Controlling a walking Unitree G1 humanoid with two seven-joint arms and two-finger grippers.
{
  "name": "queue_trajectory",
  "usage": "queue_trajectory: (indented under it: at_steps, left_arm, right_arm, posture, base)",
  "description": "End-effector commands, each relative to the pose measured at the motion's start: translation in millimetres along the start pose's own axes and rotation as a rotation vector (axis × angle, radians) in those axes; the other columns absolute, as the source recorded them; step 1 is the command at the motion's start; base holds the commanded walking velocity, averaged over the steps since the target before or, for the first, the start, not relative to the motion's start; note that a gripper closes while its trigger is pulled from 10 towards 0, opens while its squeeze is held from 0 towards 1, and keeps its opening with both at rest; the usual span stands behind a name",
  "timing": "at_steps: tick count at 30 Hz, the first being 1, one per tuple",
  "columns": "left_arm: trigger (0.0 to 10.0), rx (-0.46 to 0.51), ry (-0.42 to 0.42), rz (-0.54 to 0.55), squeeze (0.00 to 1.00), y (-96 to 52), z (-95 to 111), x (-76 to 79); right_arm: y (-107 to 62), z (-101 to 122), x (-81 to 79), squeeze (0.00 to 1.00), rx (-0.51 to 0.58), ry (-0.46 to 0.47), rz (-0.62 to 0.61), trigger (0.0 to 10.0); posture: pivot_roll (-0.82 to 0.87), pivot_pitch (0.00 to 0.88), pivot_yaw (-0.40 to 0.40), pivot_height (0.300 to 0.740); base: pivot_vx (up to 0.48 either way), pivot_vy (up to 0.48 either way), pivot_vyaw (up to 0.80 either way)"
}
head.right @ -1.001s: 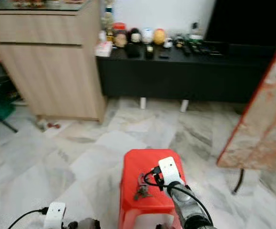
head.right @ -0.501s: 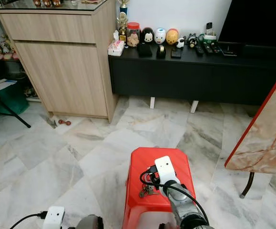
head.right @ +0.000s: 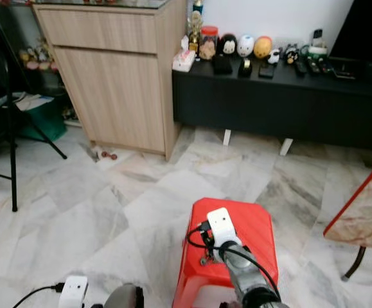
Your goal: Hang keys on a hook
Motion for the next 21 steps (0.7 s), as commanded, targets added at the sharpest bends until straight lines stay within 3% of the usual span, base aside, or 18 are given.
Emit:
queue_trajectory:
  at_steps: [1, 13, 21]
  left_arm:
    - [10.0, 0.004, 0.018, -0.007, 0.00, 0.6, 2.5, 2.7]
    - [10.0, 0.005, 0.026, -0.011, 0.00, 0.8, 3.1, 4.1]
    - [10.0, 0.006, 0.029, -0.009, 0.00, 0.8, 3.3, 3.7]
  right_arm:
    - [0.3, -1.3, -0.9, 0.00, -0.008, 0.011, 0.000, 10.0]
    - [-0.5, -4.1, 8.5, 0.00, -0.021, 0.009, -0.038, 10.0]
    - [0.0, -3.8, 5.8, 0.00, -0.023, 0.008, -0.037, 10.0]
  posture:
    - [0.06, 0.015, -0.057, 0.643]
    - [0.06, 0.026, -0.059, 0.643]
    - [0.06, 0.032, -0.058, 0.643]
  base:
    - [0.000, 0.000, 0.00]
    - [0.220, 0.000, 0.00]
    - [0.218, 0.000, 0.00]
Point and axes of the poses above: a point about 5 cm out from each wrist's last joint towards the gripper, its own y axis pointing out of the wrist towards the gripper, its own z axis along the axis of the wrist's last joint, x = y × z, the point moved 6 cm from there along y, pointing out of the wrist towards the gripper, and after that the axes turned 14 degrees about -y, right-handed, at the moved point
